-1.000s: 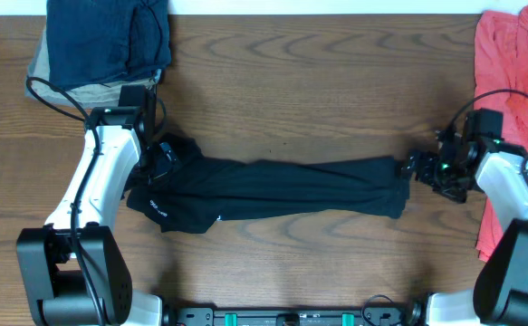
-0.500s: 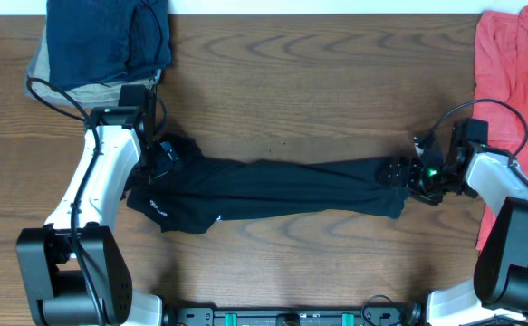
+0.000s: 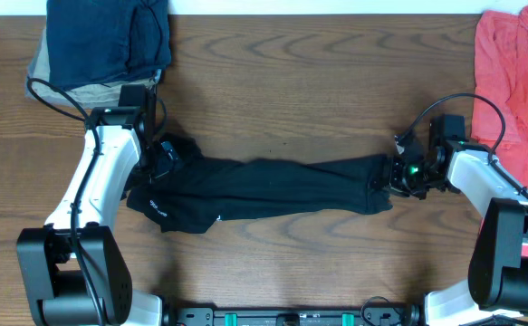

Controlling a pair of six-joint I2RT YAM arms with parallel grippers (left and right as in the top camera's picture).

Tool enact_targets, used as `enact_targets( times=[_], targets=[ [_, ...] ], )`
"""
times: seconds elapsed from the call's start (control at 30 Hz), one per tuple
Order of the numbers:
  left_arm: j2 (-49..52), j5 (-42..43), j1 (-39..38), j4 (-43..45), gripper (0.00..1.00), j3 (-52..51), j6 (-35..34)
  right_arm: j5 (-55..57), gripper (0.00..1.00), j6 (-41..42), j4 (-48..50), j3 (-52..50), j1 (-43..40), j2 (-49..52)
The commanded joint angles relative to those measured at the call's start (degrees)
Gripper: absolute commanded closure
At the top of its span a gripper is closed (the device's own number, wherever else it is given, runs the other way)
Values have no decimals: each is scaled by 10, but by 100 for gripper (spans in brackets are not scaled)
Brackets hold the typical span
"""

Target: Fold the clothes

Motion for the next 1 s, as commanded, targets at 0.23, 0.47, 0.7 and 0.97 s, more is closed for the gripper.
enact_targets(
  times=[0.23, 0.47, 0.7, 0.97],
  targets=[
    [2, -1, 0, -1, 1, -3, -1, 123, 99, 11, -143, 66, -38, -93],
    [2, 0, 0, 0, 1, -3, -1, 126, 99, 12, -212, 121, -25, -161],
    [2, 0, 0, 3, 1, -3, -1, 190, 99, 68, -224, 121, 44, -164],
    [2, 0, 0, 5, 0, -3, -1, 206, 99, 114, -186, 121, 159, -144]
  ],
)
